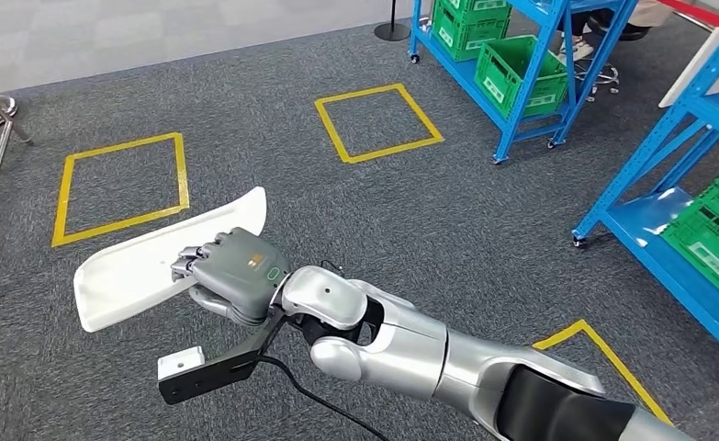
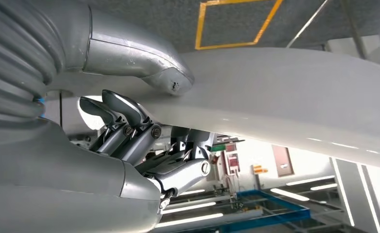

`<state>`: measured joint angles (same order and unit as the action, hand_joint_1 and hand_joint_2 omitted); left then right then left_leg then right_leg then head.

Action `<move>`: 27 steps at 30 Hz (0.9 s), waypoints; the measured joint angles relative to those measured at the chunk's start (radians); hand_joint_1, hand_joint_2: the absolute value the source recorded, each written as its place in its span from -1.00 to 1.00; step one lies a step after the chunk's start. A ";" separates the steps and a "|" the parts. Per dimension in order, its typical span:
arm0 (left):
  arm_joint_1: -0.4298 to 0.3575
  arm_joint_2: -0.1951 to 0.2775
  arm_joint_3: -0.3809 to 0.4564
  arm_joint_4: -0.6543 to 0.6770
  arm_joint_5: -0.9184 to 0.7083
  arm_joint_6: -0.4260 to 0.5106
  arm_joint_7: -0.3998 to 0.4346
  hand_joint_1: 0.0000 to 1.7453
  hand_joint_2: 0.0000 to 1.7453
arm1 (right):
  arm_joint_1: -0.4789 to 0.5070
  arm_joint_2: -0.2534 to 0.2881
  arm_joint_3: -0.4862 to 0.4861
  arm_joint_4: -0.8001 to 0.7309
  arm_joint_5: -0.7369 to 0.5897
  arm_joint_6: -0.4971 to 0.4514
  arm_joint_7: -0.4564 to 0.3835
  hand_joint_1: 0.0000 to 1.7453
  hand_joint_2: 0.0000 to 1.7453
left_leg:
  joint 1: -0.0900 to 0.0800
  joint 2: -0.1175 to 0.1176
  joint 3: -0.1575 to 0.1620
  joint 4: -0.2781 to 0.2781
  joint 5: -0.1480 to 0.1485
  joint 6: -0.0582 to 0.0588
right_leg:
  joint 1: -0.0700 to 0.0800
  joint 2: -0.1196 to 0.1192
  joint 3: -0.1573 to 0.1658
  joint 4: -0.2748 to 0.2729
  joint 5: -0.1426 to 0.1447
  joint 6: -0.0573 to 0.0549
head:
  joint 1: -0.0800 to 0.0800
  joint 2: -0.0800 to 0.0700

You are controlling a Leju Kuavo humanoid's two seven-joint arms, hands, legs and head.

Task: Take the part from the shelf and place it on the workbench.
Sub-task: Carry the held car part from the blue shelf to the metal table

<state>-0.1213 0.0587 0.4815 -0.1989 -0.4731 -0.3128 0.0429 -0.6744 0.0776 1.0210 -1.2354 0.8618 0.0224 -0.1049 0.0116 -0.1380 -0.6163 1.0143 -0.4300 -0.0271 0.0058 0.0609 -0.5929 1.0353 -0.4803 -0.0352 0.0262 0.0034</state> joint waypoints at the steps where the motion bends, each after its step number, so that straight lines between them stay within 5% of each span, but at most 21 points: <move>1: 0.002 0.000 0.000 0.000 0.004 0.000 -0.001 -1.00 1.00 | -0.004 0.000 -0.002 0.000 0.002 0.000 -0.002 1.00 1.00 | 0.001 -0.008 -0.003 -0.003 0.003 -0.007 | -0.001 -0.012 0.003 -0.005 0.003 -0.005 | 0.000 0.000; 3: 0.005 -0.001 0.000 0.000 0.007 0.000 -0.002 -1.00 1.00 | -0.011 0.001 -0.004 0.000 0.004 -0.001 -0.005 1.00 1.00 | -0.002 0.024 -0.018 0.018 -0.012 -0.016 | -0.004 -0.037 0.011 -0.019 0.012 -0.019 | -0.003 0.000; 6: 0.000 -0.002 0.000 0.000 0.010 0.000 -0.009 -1.00 1.00 | -0.013 0.002 -0.006 0.002 0.005 -0.001 -0.009 1.00 1.00 | -0.004 0.111 -0.096 0.180 -0.097 -0.022 | -0.001 -0.080 0.014 -0.028 0.015 -0.031 | -0.011 0.000; 8: -0.001 -0.003 0.000 0.000 0.013 0.000 -0.022 -1.00 1.00 | -0.012 0.001 -0.006 0.006 0.006 0.002 -0.016 1.00 1.00 | -0.001 0.126 -0.131 0.261 -0.122 -0.027 | 0.001 -0.110 0.013 -0.028 0.013 -0.032 | -0.011 0.000; 10: -0.001 -0.004 0.000 0.000 0.014 0.000 -0.031 -1.00 1.00 | -0.016 0.003 -0.006 0.008 0.003 0.005 -0.025 1.00 1.00 | 0.001 0.139 -0.093 0.202 -0.081 -0.029 | 0.001 -0.138 0.013 -0.026 0.010 -0.029 | -0.011 0.000; 12: -0.002 -0.004 0.000 -0.001 0.015 0.000 -0.035 -1.00 1.00 | -0.024 0.008 -0.006 0.009 -0.002 0.008 -0.030 1.00 1.00 | -0.002 0.190 -0.016 0.068 -0.031 -0.026 | 0.004 -0.163 0.014 -0.020 0.004 -0.021 | -0.011 0.000; 14: -0.003 -0.004 0.000 -0.003 0.019 0.000 -0.035 -1.00 1.00 | -0.035 0.013 -0.005 0.010 -0.010 0.011 -0.036 1.00 1.00 | -0.008 0.222 0.020 0.001 -0.016 -0.013 | 0.011 -0.184 0.015 -0.014 -0.003 -0.013 | -0.009 0.000; 17: 0.008 -0.001 0.006 -0.004 0.036 0.000 -0.026 -1.00 1.00 | -0.050 0.020 -0.002 0.015 -0.026 0.015 -0.040 1.00 1.00 | -0.008 0.189 0.016 -0.002 -0.013 0.004 | 0.010 -0.199 0.018 -0.006 -0.013 0.001 | -0.006 0.000; 19: 0.017 0.000 0.012 -0.004 0.043 0.000 -0.022 -1.00 1.00 | -0.058 0.021 0.000 0.017 -0.034 0.015 -0.041 1.00 1.00 | -0.003 0.164 0.016 -0.003 -0.009 0.015 | 0.002 -0.142 -0.004 0.048 -0.047 0.015 | -0.004 0.000; 21: 0.020 0.001 0.014 -0.005 0.044 0.000 -0.021 -1.00 1.00 | -0.059 0.017 0.001 0.021 -0.039 0.015 -0.041 1.00 1.00 | -0.001 0.136 0.011 -0.003 -0.006 0.022 | -0.004 -0.080 -0.066 0.176 -0.107 0.024 | -0.002 0.000; 23: 0.022 0.001 0.015 -0.004 0.043 0.000 -0.022 -1.00 1.00 | -0.054 0.013 0.003 0.026 -0.041 0.015 -0.041 1.00 1.00 | -0.001 0.104 0.007 -0.002 -0.004 0.024 | -0.005 -0.066 -0.121 0.278 -0.137 0.026 | 0.000 0.000; 25: 0.027 0.001 0.015 -0.004 0.040 0.000 -0.021 -1.00 1.00 | -0.053 0.011 0.006 0.030 -0.041 0.015 -0.041 1.00 1.00 | 0.000 0.072 0.006 0.001 -0.003 0.022 | -0.007 -0.059 -0.106 0.235 -0.093 0.022 | 0.001 0.000; 27: 0.030 -0.001 0.016 -0.005 0.039 0.000 -0.022 -1.00 1.00 | -0.056 0.010 0.006 0.032 -0.041 0.015 -0.041 1.00 1.00 | 0.000 0.042 0.004 0.004 -0.002 0.016 | -0.010 -0.020 -0.041 0.096 -0.025 0.015 | 0.001 0.000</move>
<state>-0.0917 0.0578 0.4971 -0.2035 -0.4340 -0.3128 0.0207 -0.7308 0.0880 1.0270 -1.2032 0.8207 0.0374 -0.1460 0.0115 -0.0959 -0.6122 1.0183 -0.4318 -0.0108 -0.0041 0.0412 -0.6338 1.1311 -0.5051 -0.0201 0.0271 0.0034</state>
